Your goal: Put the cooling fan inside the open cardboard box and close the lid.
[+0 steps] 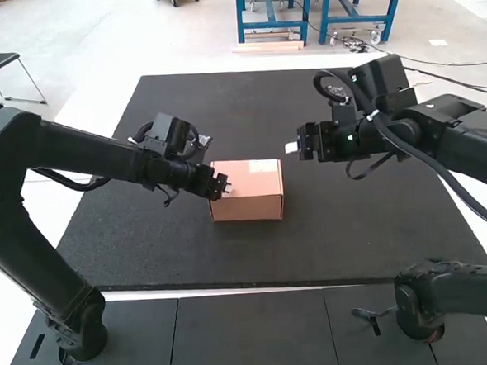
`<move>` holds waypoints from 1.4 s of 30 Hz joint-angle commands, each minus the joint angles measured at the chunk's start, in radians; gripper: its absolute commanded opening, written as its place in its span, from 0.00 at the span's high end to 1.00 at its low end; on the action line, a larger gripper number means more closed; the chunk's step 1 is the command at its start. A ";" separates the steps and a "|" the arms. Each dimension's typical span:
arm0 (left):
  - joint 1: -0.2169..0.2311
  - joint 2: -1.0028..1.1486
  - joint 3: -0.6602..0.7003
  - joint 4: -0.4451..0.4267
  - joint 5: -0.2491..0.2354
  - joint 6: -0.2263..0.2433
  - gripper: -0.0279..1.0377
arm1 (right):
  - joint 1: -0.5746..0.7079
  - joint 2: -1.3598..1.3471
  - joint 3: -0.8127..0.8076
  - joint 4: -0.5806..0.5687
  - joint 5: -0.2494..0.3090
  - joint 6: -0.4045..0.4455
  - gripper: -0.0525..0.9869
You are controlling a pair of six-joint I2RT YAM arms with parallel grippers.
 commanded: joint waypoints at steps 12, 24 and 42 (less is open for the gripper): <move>0.016 -0.299 -0.014 0.120 -0.127 -0.111 0.08 | -0.016 -0.065 -0.049 0.184 0.090 0.003 0.09; 0.107 -0.465 -0.126 0.270 -0.103 -0.085 0.08 | -0.213 -0.092 -0.141 0.261 0.039 -0.058 0.08; 0.199 -0.816 -0.459 0.481 -0.179 -0.096 0.08 | -0.488 -0.218 -0.415 0.629 0.045 -0.104 0.08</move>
